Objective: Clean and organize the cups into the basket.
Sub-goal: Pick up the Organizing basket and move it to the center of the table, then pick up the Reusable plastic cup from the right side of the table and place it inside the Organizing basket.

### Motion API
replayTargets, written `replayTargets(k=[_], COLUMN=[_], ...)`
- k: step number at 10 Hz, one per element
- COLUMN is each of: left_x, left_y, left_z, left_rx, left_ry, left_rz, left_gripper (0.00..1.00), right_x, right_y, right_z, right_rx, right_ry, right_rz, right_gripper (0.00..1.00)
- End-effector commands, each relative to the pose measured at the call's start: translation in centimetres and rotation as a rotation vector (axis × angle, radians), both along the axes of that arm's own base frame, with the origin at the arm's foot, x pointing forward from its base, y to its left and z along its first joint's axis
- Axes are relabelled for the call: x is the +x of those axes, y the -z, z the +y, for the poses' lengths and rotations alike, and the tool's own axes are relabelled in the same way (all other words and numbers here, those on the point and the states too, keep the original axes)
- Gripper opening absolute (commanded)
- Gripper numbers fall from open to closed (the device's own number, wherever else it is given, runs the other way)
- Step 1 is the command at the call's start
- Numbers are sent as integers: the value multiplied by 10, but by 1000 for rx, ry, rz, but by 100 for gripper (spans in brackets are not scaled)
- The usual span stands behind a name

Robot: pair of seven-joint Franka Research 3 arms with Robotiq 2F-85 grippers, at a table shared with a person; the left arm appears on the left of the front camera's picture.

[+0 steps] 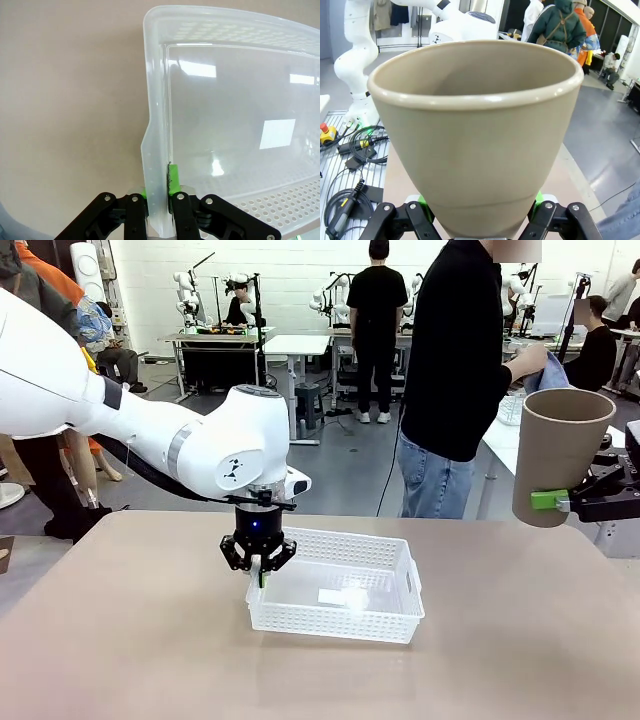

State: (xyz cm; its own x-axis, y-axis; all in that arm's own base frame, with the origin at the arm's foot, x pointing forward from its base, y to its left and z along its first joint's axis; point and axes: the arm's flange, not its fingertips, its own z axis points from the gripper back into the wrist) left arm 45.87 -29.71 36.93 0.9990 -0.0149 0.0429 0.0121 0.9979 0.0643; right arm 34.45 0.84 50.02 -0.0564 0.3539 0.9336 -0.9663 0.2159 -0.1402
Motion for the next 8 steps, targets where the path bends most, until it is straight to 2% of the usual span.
replayTargets(k=[1,3,5,6,8], left_x=[-1,1,-1,-1,-1], left_y=[-6,-8,-3,-3,-3], left_z=[-4,1,-3,-3,-3], left_rx=[-22,-44,-4,-4,-4], left_ry=[26,33,9,9,9], left_rz=[-18,-4,-7,-7,-7], left_gripper=[0,0,0,0,0], right_x=[1,1,1,0,-8], right_y=[3,3,3,0,-6], right_z=[1,1,1,0,51], right_rx=[0,0,0,0,-173], right_ry=[-17,-17,-17,0,-45], right_rz=[-12,-12,-12,0,15], right_gripper=[0,0,0,80,80])
